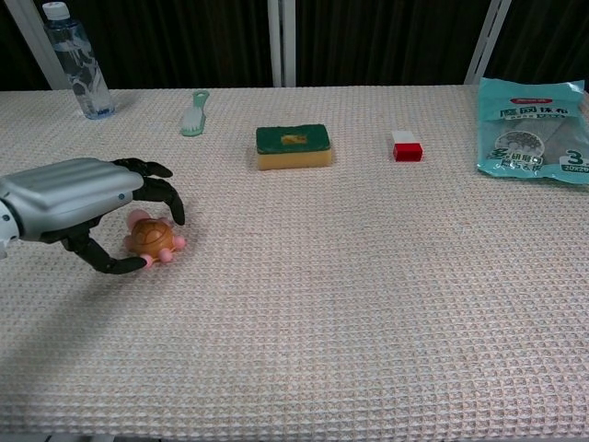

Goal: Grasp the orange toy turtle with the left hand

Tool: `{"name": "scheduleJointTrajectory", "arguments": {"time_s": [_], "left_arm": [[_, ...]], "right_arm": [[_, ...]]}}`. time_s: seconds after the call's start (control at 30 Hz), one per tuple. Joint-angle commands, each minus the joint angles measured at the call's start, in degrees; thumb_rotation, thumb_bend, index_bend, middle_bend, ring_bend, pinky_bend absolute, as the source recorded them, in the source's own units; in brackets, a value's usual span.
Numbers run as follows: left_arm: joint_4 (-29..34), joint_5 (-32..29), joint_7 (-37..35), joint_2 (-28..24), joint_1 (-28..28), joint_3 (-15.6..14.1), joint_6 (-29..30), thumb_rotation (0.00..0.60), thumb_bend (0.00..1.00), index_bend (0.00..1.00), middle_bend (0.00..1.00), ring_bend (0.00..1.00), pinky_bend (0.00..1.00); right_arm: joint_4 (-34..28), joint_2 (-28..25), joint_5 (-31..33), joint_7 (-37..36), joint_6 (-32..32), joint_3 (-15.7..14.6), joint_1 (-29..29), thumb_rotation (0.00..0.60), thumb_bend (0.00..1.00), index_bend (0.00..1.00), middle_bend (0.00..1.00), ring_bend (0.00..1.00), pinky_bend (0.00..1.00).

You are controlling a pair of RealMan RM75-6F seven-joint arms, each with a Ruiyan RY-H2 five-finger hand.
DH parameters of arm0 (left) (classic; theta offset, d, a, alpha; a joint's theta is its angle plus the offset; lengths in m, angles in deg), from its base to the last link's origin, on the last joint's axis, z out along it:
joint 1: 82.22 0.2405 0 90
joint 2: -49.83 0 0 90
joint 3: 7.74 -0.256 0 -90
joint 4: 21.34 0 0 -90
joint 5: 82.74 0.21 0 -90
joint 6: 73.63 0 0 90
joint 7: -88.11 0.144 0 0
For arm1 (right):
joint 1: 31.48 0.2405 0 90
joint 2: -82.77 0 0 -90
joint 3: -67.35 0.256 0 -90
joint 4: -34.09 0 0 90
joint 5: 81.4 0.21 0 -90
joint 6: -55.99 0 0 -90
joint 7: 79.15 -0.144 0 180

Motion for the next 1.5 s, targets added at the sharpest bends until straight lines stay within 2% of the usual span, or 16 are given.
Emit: {"name": "scheduleJointTrajectory", "arguments": {"time_s": [0.03,0.2,0.27,0.33,0.43,0.53,0.67,0.83,0.93,1.0,1.07,1.13,1.23,1.33,1.5], "left_arm": [[-0.86,-0.97,-0.16,0.52,-0.41,-0.16,-0.48,0.600,0.29,0.33,0.28,0.00,0.05],[-2.86,-1.18,-0.82,1.99,-0.41,-0.20,1.10,0.600,0.29,0.39,0.37,0.02,0.08],[-3.85,-0.93,-1.08,2.77,-0.20,-0.01,2.47,0.600,0.29,0.45,0.44,0.10,0.14],[-5.06,-0.13,-1.43,3.72,0.01,-0.05,4.06,0.600,0.29,0.53,0.54,0.24,0.28],[-6.36,0.82,-2.22,4.58,0.15,-0.27,5.49,0.600,0.29,0.62,0.63,0.38,0.48],[-7.30,1.13,-2.84,5.05,0.11,-0.47,5.94,0.600,0.30,0.67,0.68,0.49,0.60],[-8.12,1.17,-3.60,5.35,-0.03,-0.62,6.09,0.600,0.32,0.72,0.72,0.55,0.67],[-8.47,0.92,-4.38,5.39,-0.19,-0.72,6.03,0.600,0.34,0.75,0.75,0.58,0.70],[-8.38,0.71,-4.64,5.33,-0.23,-0.76,6.06,0.600,0.34,0.75,0.75,0.58,0.70],[-8.29,0.88,-4.56,5.14,-0.25,-1.01,6.14,0.600,0.33,0.70,0.72,0.55,0.67],[-7.89,1.04,-4.64,4.54,-0.44,-1.40,5.61,0.600,0.28,0.57,0.59,0.43,0.56],[-7.24,1.42,-5.28,3.85,-0.59,-1.56,5.55,0.600,0.23,0.40,0.38,0.23,0.39],[-6.75,2.61,-6.28,3.27,-0.49,-1.61,6.84,0.600,0.21,0.29,0.22,0.10,0.28],[-6.42,3.30,-6.40,2.82,-0.34,-1.74,7.79,0.600,0.21,0.27,0.20,0.08,0.26],[-5.37,2.55,-5.69,1.89,-0.52,-1.98,6.90,0.600,0.21,0.30,0.23,0.10,0.29]], "right_arm": [[0.20,0.09,-0.04,-0.18,-0.12,-0.01,0.05,0.600,0.09,0.00,0.00,0.00,0.00],[0.66,0.18,0.23,-0.38,-0.69,-0.15,0.08,0.600,0.09,0.00,0.00,0.00,0.00],[0.68,0.17,0.27,-0.35,-0.90,-0.21,0.12,0.600,0.09,0.00,0.00,0.00,0.00],[0.69,0.13,0.30,-0.31,-1.12,-0.27,0.15,0.600,0.09,0.00,0.00,0.00,0.00],[0.57,0.09,0.33,-0.11,-1.47,-0.37,0.25,0.600,0.10,0.00,0.00,0.00,0.00],[0.41,0.04,0.23,0.09,-1.67,-0.48,0.30,0.600,0.10,0.00,0.00,0.00,0.00],[0.26,-0.03,0.20,0.25,-1.88,-0.57,0.35,0.600,0.10,0.00,0.00,0.00,0.00],[0.12,-0.14,0.18,0.33,-1.93,-0.60,0.36,0.600,0.10,0.00,0.00,0.00,0.00],[0.15,-0.14,0.18,0.29,-1.91,-0.59,0.35,0.600,0.10,0.00,0.00,0.00,0.00],[0.14,-0.14,0.18,0.27,-1.89,-0.58,0.35,0.600,0.10,0.00,0.00,0.00,0.00],[0.15,-0.14,0.19,0.26,-1.89,-0.57,0.34,0.600,0.10,0.00,0.00,0.00,0.00],[0.12,-0.13,0.16,0.27,-1.85,-0.55,0.35,0.600,0.10,0.00,0.00,0.00,0.00],[0.05,-0.17,0.09,0.33,-1.71,-0.55,0.30,0.600,0.10,0.00,0.00,0.00,0.00],[-0.04,-0.18,0.07,0.44,-1.68,-0.54,0.31,0.600,0.10,0.00,0.00,0.00,0.00],[-0.33,-0.19,-0.17,0.76,-1.62,-0.61,0.34,0.600,0.10,0.00,0.00,0.00,0.00]]}}
